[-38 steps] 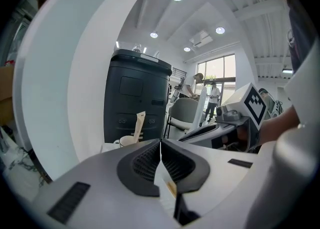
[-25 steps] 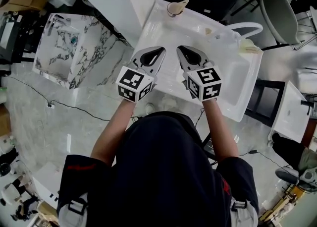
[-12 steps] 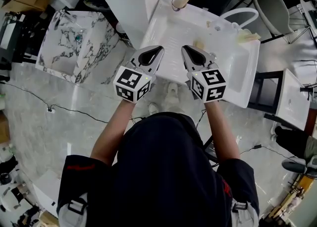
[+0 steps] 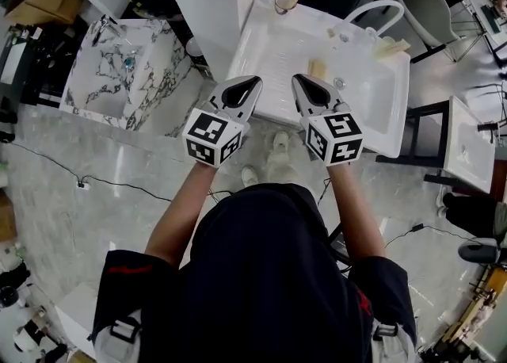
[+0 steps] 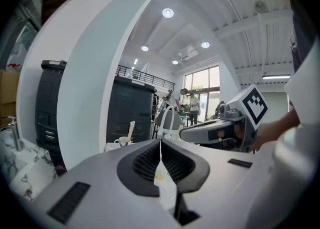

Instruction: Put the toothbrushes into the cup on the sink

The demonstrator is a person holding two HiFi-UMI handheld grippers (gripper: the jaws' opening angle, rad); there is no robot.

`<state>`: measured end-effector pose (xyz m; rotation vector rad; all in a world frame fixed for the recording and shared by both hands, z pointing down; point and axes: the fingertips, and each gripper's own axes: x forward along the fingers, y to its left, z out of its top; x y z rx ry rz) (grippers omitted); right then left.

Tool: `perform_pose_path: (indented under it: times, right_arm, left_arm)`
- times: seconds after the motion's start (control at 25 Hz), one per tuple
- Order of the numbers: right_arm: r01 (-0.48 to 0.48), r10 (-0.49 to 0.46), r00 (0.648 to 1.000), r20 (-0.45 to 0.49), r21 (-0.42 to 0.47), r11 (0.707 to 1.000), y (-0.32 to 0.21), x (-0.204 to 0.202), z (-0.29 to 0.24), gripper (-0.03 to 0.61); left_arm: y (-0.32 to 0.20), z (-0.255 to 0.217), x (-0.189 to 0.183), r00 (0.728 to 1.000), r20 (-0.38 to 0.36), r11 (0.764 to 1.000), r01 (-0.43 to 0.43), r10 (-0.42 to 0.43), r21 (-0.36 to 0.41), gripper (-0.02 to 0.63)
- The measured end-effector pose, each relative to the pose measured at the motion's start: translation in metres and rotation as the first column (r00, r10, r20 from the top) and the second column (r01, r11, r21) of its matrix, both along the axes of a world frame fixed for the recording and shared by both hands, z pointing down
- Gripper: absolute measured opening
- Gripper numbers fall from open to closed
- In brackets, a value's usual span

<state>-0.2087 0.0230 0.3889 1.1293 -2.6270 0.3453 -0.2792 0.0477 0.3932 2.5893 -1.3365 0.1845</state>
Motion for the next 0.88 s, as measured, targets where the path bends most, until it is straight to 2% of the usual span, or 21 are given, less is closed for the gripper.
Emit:
perform_pose_path:
  times: [0.4,0.88]
  right_arm:
    - [-0.044,0.044,0.999,-0.002,0.038,0.998,0.011,0.007,-0.018,0.037]
    - [-0.036,0.036,0.999,0.008,0.045,0.998,0.014,0.052,-0.028,0.035]
  left_arm:
    - [0.003,-0.013,0.014,0.999,-0.018,0.999,-0.036,0.037,0.029,0.018]
    - [-0.001,-0.024,0.058,0.999,-0.03,1.0,-0.015,0.015,0.027,0.019]
